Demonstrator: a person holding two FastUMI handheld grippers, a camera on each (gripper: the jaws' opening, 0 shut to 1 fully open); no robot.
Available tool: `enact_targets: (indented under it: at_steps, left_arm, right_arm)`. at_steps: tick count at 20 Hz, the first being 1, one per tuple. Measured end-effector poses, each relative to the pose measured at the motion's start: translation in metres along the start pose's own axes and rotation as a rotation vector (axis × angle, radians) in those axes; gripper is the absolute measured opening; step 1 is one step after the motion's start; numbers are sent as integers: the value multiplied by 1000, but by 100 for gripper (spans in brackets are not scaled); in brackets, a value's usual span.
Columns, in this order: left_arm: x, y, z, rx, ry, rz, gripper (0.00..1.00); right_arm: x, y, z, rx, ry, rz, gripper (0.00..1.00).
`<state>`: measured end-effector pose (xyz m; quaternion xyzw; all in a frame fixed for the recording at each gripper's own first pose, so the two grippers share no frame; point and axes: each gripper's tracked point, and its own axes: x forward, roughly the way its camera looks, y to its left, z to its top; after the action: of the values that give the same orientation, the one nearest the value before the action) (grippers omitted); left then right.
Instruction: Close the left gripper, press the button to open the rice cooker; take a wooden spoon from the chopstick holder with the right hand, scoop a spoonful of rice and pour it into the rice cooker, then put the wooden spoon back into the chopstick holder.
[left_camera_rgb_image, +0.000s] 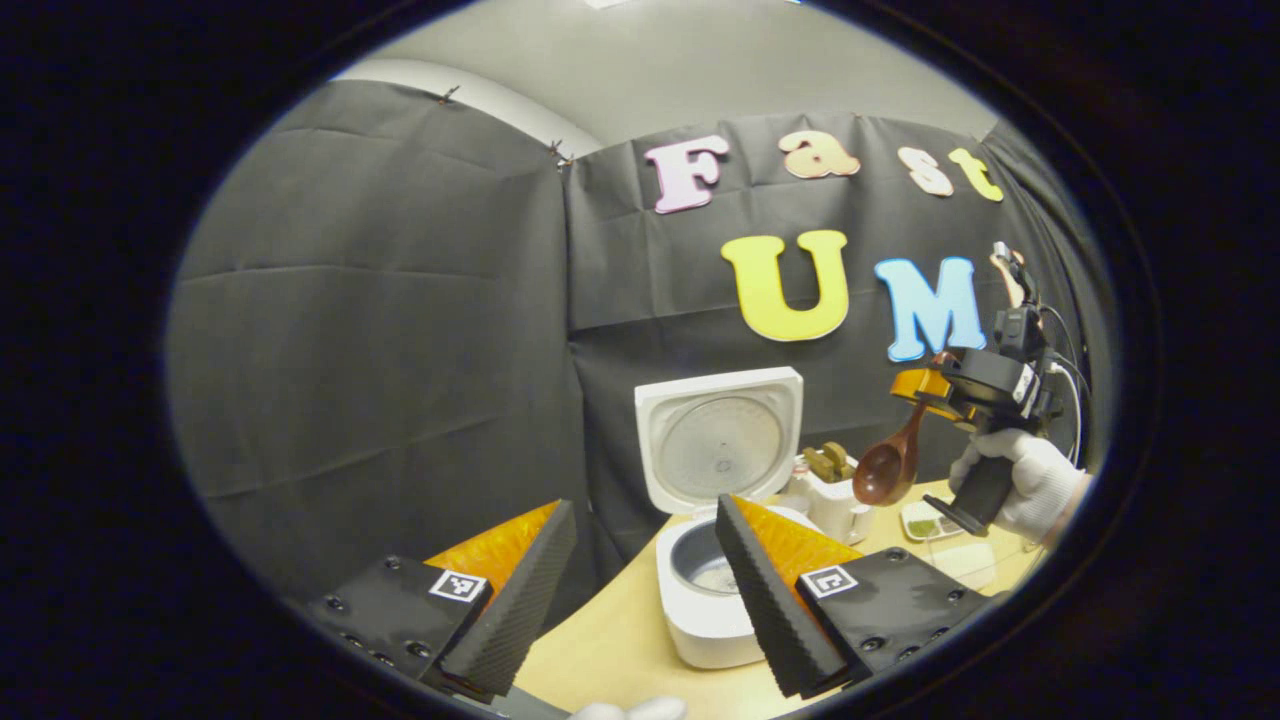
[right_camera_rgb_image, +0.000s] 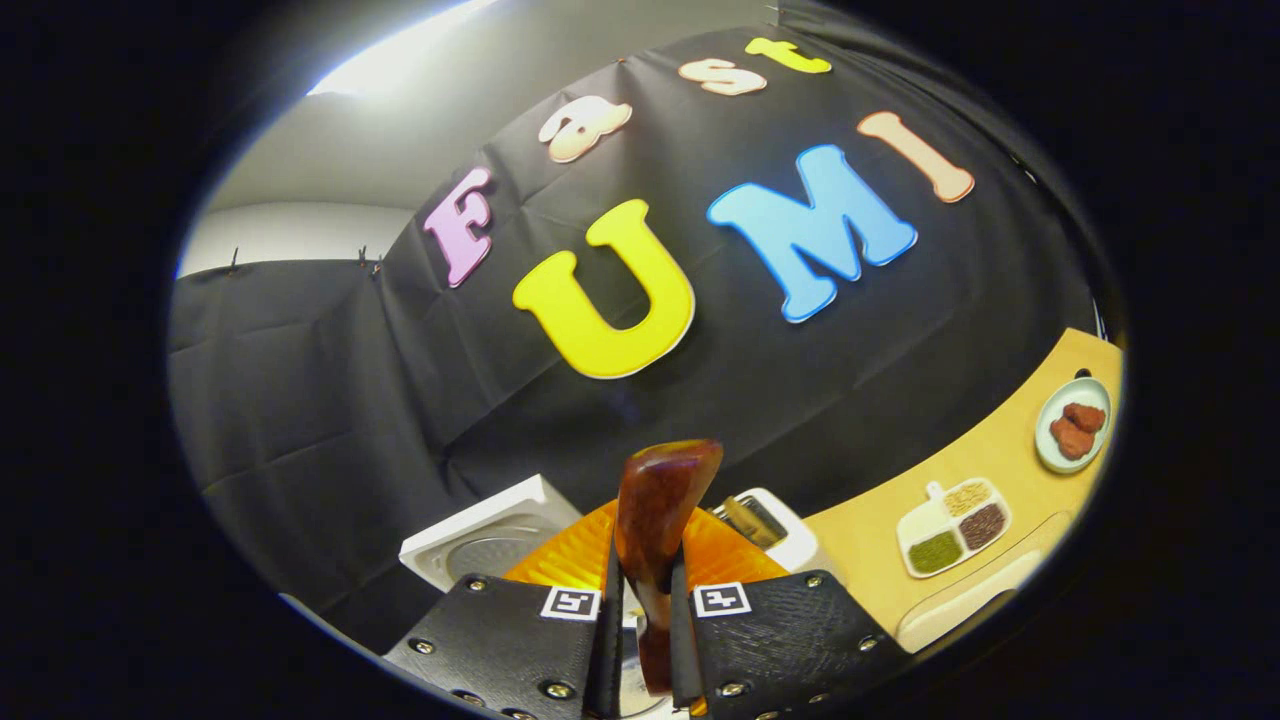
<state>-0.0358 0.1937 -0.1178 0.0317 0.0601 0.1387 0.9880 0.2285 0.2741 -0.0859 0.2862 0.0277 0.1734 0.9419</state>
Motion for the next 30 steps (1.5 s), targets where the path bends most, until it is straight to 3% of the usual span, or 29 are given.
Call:
enact_targets:
  at_steps: [9,18,22,30]
  left_arm:
    - [-14,-93,21,-5,-24,-114,100]
    - [-33,-165,32,18,-24,-153,100]
    - [-38,-186,35,21,-14,-153,100]
    - [-37,-209,40,68,-19,-152,100]
  right_arm:
    - [-75,-191,86,-64,-94,-249,20]
    - [-148,-337,132,-73,-126,-430,19]
    - [-169,-387,135,-52,-126,-490,19]
    - [-167,-437,83,-42,-30,-549,19]
